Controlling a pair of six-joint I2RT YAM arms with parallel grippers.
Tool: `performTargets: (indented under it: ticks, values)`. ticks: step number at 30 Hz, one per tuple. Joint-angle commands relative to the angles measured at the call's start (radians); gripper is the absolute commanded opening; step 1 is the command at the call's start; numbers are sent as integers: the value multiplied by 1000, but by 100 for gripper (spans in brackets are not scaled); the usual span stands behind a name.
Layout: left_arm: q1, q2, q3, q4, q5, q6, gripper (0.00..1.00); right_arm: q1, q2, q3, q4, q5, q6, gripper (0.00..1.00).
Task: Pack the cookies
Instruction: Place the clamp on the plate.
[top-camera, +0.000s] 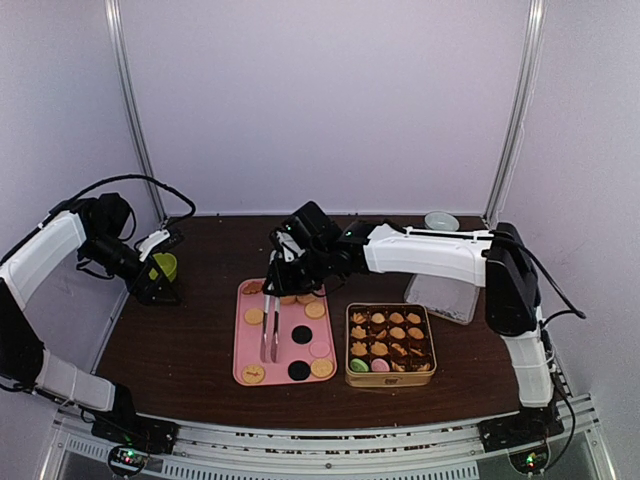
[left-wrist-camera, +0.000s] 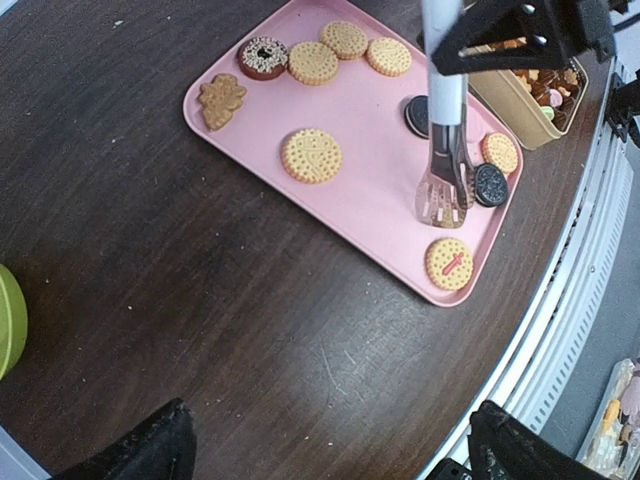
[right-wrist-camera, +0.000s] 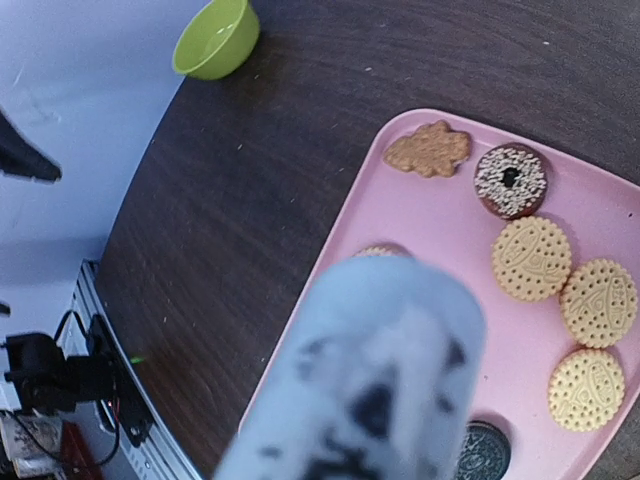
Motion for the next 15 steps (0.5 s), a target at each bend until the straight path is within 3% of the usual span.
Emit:
performTargets:
  ticks: [1, 9, 15]
  values:
    - [9, -21, -20, 40, 4, -8, 98, -36, 55, 64, 40, -31, 152, 32]
    - [8, -21, -11, 39, -12, -17, 98, -46, 71, 66, 37, 19, 165, 50]
    - [9, -33, -19, 44, -18, -30, 98, -57, 10, 47, 0, 69, 116, 75]
